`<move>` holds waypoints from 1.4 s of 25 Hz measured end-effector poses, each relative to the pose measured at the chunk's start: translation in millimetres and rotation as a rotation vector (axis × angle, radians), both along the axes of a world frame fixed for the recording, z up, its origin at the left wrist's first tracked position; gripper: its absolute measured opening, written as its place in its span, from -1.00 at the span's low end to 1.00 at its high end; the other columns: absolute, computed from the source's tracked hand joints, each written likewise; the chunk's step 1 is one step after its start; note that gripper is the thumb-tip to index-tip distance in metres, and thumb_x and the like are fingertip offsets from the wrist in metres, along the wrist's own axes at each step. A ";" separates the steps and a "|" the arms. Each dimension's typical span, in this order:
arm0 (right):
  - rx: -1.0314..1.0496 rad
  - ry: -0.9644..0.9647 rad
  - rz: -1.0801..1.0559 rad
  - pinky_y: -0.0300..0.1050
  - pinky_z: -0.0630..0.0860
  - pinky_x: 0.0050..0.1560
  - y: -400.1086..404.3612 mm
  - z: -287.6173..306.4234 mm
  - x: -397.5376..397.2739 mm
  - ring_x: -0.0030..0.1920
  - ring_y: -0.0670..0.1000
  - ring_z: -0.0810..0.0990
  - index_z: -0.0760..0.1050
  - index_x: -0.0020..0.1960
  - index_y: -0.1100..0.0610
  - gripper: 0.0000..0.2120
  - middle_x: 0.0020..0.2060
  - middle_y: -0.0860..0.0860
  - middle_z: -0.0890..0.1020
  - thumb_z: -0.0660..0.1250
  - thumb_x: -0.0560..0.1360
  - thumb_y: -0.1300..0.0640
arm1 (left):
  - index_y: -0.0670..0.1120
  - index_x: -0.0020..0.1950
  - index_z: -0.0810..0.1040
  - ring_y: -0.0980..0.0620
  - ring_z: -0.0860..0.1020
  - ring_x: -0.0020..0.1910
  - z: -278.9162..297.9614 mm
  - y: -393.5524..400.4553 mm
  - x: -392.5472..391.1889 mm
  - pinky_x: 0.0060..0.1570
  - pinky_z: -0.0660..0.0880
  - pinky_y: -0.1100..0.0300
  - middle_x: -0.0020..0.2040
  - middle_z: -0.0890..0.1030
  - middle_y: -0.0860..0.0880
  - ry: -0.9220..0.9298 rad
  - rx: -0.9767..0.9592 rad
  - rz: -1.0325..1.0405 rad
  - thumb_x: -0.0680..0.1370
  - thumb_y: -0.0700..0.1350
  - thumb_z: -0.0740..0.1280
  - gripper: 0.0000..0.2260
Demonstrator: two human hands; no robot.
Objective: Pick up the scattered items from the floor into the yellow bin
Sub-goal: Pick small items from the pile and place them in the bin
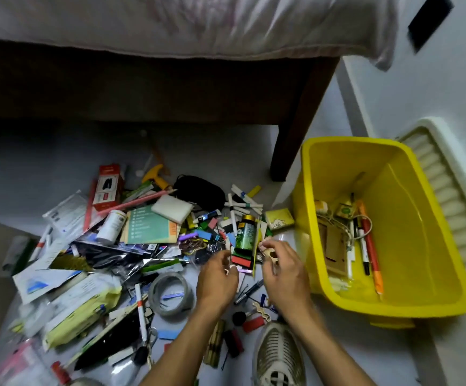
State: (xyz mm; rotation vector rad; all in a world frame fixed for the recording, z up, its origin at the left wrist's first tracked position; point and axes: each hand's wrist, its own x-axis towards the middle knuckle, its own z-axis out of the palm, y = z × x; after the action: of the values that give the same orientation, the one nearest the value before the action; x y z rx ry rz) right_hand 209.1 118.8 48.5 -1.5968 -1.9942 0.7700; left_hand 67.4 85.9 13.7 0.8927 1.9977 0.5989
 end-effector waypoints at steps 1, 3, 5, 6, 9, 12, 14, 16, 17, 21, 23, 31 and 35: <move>-0.094 -0.066 -0.003 -0.06 0.47 0.21 4.0 -19.7 -4.2 0.24 0.04 0.49 0.46 0.30 0.10 -0.64 0.27 0.03 0.52 0.27 0.52 0.27 | 0.00 0.41 0.42 0.01 0.52 0.22 -9.6 5.8 -0.3 0.24 0.49 0.02 0.31 0.54 -0.02 0.051 -0.004 -0.038 0.58 -0.14 0.30 -0.61; -0.293 -0.252 -0.032 0.03 0.35 0.36 17.3 -54.7 -4.3 0.41 0.11 0.32 0.25 0.49 0.08 -0.44 0.46 0.07 0.32 0.28 0.51 0.20 | 0.00 0.45 0.36 -0.03 0.44 0.30 -24.8 25.7 3.0 0.27 0.44 0.01 0.35 0.49 -0.03 0.162 0.044 -0.120 0.57 -0.10 0.30 -0.56; -0.446 -0.353 -0.066 0.09 0.33 0.37 29.4 -76.1 0.2 0.42 0.15 0.28 0.07 0.56 0.05 -0.32 0.49 0.09 0.25 0.29 0.52 0.17 | 0.00 0.49 0.29 -0.08 0.41 0.31 -36.5 48.4 11.9 0.27 0.42 -0.03 0.36 0.45 -0.05 0.212 0.075 -0.197 0.55 -0.02 0.33 -0.48; -0.485 -0.359 -0.086 0.11 0.38 0.33 33.0 -81.6 1.7 0.38 0.17 0.34 0.03 0.56 0.04 -0.31 0.46 0.11 0.30 0.30 0.53 0.16 | 0.00 0.48 0.29 -0.10 0.44 0.27 -39.8 59.2 15.6 0.22 0.45 -0.04 0.33 0.48 -0.06 0.180 0.058 -0.180 0.53 0.03 0.37 -0.45; -0.527 -0.307 -0.167 0.10 0.50 0.13 35.5 -91.9 1.5 0.18 0.18 0.51 0.06 0.53 0.01 -0.33 0.27 0.14 0.49 0.32 0.53 0.14 | 0.00 0.26 0.42 -0.03 0.58 -0.03 -48.1 78.6 19.3 -0.08 0.53 0.09 0.09 0.61 -0.02 0.032 -0.089 0.014 0.48 0.09 0.45 -0.57; -0.617 -0.131 -0.235 -0.09 0.52 -0.09 30.1 -80.2 -4.9 0.04 0.10 0.60 0.15 0.43 -0.06 -0.39 0.18 0.07 0.57 0.36 0.49 0.08 | -0.04 0.16 0.48 0.00 0.63 -0.14 -49.3 68.6 15.3 -0.24 0.64 0.08 -0.04 0.61 0.01 -0.240 -0.111 0.154 0.49 0.05 0.43 -0.67; -0.677 0.106 -0.315 -0.26 0.48 -0.31 23.4 -58.5 -10.9 -0.13 -0.04 0.63 0.20 0.34 -0.13 -0.46 0.08 0.02 0.62 0.37 0.46 0.06 | -0.09 0.19 0.53 -0.07 0.67 -0.10 -33.8 52.5 7.3 -0.23 0.66 0.02 0.03 0.65 -0.10 -0.471 -0.060 0.277 0.52 0.01 0.39 -0.70; -0.633 0.299 -0.325 -0.38 0.44 -0.44 13.9 -30.9 -13.0 -0.27 -0.13 0.63 0.24 0.29 -0.19 -0.48 -0.04 -0.03 0.65 0.39 0.44 0.07 | -0.05 0.19 0.56 -0.03 0.70 -0.12 -12.3 35.0 -3.5 -0.27 0.63 0.16 0.00 0.70 -0.10 -0.589 0.051 0.311 0.55 -0.01 0.36 -0.76; -0.587 0.372 -0.319 -0.39 0.44 -0.43 8.3 -14.4 -8.9 -0.27 -0.15 0.64 0.26 0.29 -0.21 -0.48 -0.07 -0.06 0.65 0.40 0.44 0.07 | -0.02 0.18 0.57 0.03 0.70 -0.15 2.8 27.8 -6.5 -0.31 0.60 0.24 -0.04 0.72 -0.04 -0.635 0.120 0.288 0.56 -0.01 0.35 -0.78; -0.326 0.542 -0.363 -0.23 0.51 -0.23 -6.2 52.5 29.0 -0.13 -0.22 0.62 0.28 0.30 -0.27 -0.46 0.01 -0.14 0.60 0.44 0.44 0.00 | 0.10 0.12 0.60 0.22 0.66 -0.18 77.9 32.5 11.1 -0.32 0.51 0.40 -0.08 0.71 0.16 -0.583 0.298 0.025 0.50 0.00 0.44 -0.80; -0.148 0.515 -0.466 -0.19 0.53 -0.22 -4.1 78.0 58.8 -0.12 -0.25 0.61 0.34 0.23 -0.26 -0.50 0.00 -0.17 0.59 0.48 0.41 0.00 | 0.07 0.16 0.59 0.15 0.68 -0.10 105.2 51.3 41.7 -0.19 0.59 0.28 -0.10 0.71 0.11 -0.493 0.297 -0.089 0.46 0.01 0.49 -0.71; -0.032 0.250 -0.655 0.05 0.53 -0.01 17.3 78.4 131.5 0.01 0.13 0.60 0.46 0.17 0.07 -0.70 0.08 0.09 0.62 0.43 0.49 0.06 | 0.00 0.14 0.63 0.17 0.58 0.00 116.0 73.6 109.5 -0.02 0.52 0.26 0.00 0.64 0.11 -0.304 0.315 -0.223 0.57 0.01 0.34 -0.80; 0.067 0.212 -0.538 -0.07 0.47 -0.02 12.7 63.5 105.4 0.04 0.12 0.57 0.54 0.09 0.18 -0.83 0.03 0.11 0.61 0.38 0.50 0.27 | 0.00 0.14 0.62 0.18 0.58 0.00 92.2 55.8 72.0 -0.06 0.50 0.32 0.00 0.64 0.11 -0.320 0.334 -0.002 0.58 -0.09 0.35 -0.84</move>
State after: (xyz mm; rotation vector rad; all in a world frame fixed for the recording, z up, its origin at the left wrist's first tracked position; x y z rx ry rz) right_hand 314.5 131.5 112.0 -1.8089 -1.3352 0.6168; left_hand 139.4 141.7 105.9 0.9268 1.6354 1.0275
